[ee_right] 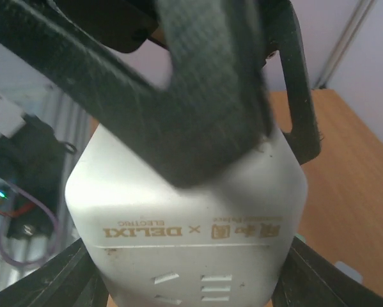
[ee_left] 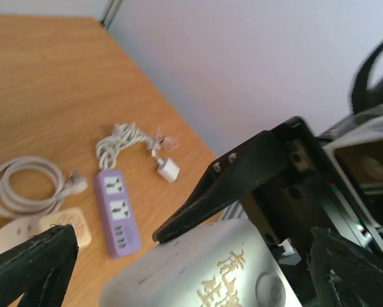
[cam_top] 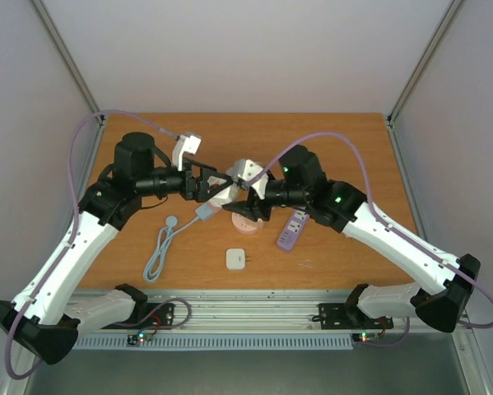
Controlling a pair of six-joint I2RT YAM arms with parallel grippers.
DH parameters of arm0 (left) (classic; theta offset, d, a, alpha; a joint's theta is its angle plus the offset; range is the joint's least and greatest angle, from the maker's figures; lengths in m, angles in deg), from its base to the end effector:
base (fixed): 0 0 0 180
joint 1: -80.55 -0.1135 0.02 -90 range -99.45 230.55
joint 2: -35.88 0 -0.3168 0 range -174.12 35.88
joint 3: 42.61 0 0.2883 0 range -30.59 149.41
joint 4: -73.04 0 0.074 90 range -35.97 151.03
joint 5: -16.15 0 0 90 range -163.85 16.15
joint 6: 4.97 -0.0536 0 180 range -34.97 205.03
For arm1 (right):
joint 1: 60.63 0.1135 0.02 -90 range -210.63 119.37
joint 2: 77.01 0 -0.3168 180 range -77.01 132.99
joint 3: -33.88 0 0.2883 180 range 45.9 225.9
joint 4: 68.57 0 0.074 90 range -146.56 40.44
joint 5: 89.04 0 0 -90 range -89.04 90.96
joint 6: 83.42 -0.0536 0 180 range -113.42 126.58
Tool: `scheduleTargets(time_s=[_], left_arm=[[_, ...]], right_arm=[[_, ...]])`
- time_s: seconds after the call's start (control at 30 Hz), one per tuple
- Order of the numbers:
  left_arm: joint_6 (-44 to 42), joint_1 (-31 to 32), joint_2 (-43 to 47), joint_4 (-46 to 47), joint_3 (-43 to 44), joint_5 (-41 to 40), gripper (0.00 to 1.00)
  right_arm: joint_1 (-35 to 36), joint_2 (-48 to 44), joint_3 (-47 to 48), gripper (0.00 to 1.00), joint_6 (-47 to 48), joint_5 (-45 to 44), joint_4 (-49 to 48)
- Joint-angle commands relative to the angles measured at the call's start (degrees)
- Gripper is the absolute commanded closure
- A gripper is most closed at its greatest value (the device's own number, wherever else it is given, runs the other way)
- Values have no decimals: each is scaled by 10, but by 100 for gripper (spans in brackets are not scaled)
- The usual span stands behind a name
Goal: Insert the plug
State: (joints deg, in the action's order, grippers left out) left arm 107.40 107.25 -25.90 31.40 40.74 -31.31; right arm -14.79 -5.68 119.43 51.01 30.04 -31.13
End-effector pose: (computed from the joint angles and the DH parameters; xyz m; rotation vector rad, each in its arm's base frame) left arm 0.2025 -0.1424 0.4597 0.6092 1.9448 -1.2674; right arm 0.1967 0.2399 0.4368 -1.6001 1.1272 0.5160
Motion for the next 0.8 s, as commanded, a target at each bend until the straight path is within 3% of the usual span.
scheduleTargets(time_s=[0.0, 0.17, 0.33, 0.4, 0.47, 0.5, 0.63, 0.77], left_arm=[[-41, 0, -7, -118, 11, -54, 4], [-56, 0, -28, -171, 15, -56, 16], [-55, 0, -33, -192, 10, -69, 19], [-52, 0, -40, -187, 6, -66, 28], [-47, 0, -50, -185, 8, -62, 46], [-45, 0, -56, -187, 13, -72, 52], [-42, 0, -58, -171, 10, -116, 59], [-42, 0, -57, -148, -5, -154, 61]], right_arm=[[40, 27, 27, 76, 89, -156, 10], [55, 52, 40, 76, 83, -185, 9], [63, 69, 46, 75, 79, -217, 12], [67, 70, 44, 74, 75, -216, 8], [70, 77, 46, 71, 59, -225, 6], [71, 81, 49, 68, 46, -234, 10], [72, 81, 34, 57, 16, -256, 15], [72, 48, -17, 23, -27, -303, -21]])
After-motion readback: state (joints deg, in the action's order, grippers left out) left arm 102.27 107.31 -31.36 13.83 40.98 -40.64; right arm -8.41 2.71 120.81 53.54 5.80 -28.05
